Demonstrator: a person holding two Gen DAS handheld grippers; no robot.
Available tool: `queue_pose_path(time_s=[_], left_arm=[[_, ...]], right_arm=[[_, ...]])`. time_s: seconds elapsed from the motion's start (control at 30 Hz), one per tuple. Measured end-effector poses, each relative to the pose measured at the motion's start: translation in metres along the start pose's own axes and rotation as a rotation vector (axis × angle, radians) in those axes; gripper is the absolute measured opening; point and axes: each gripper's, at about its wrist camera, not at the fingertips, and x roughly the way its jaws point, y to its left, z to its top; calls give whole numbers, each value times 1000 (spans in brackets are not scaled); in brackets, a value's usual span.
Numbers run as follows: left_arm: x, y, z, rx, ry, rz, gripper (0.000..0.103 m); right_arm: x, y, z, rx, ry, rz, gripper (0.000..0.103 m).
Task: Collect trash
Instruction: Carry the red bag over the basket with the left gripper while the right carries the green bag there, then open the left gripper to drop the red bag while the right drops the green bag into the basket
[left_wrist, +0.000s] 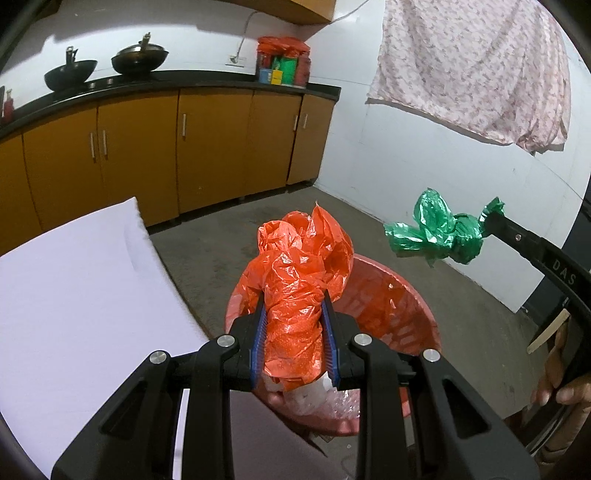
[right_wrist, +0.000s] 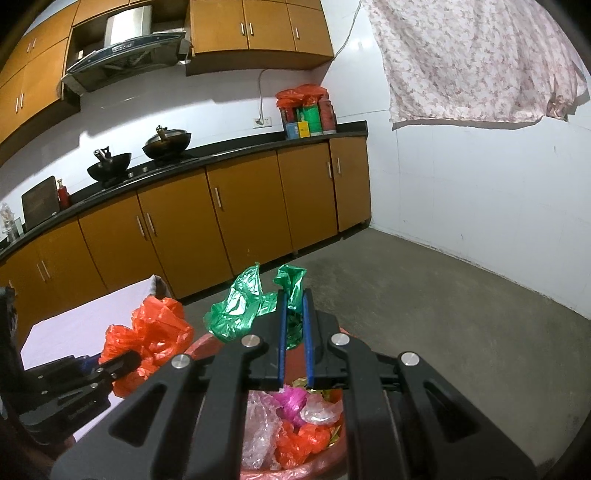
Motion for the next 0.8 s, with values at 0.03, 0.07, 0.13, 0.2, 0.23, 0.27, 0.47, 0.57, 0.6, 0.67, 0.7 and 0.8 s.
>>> queue_pose_path(time_s=[0.03, 0.07, 0.13, 0.2, 0.23, 0.27, 0.47, 0.57, 0.6, 0.67, 0.7, 0.8], left_arm=[[1, -1, 0, 2, 0, -2, 27], [3, -2, 0, 5, 2, -4, 27], [7, -5, 1, 8, 4, -9, 27], [12, -7, 1, 14, 10, -13, 27], [14, -7, 1, 16, 14, -15, 27], [16, -7, 1, 19, 18, -19, 27], [27, -12, -1, 18, 45, -37, 27], [34, -18, -2, 26, 63, -46, 31], [34, -17, -3, 28, 65, -45, 34], [37, -17, -5, 27, 78, -47, 49], [36, -15, -6, 24, 80, -43, 52], [33, -7, -11, 11, 88, -20, 58]], right_arm=[[1, 1, 0, 0, -1, 0, 9], [2, 2, 0, 0, -2, 1, 9], [0, 1, 0, 0, 0, 0, 9], [2, 1, 1, 2, 0, 1, 9], [3, 0, 1, 6, 1, 0, 9], [3, 0, 0, 10, 0, 0, 9], [6, -1, -1, 28, -3, -14, 9], [10, -3, -1, 45, -2, -13, 11], [10, -3, -2, 48, 1, -9, 15], [11, -2, -4, 54, 3, -5, 22], [11, -2, -6, 56, 4, 0, 33], [7, -4, -9, 59, -6, -6, 47]])
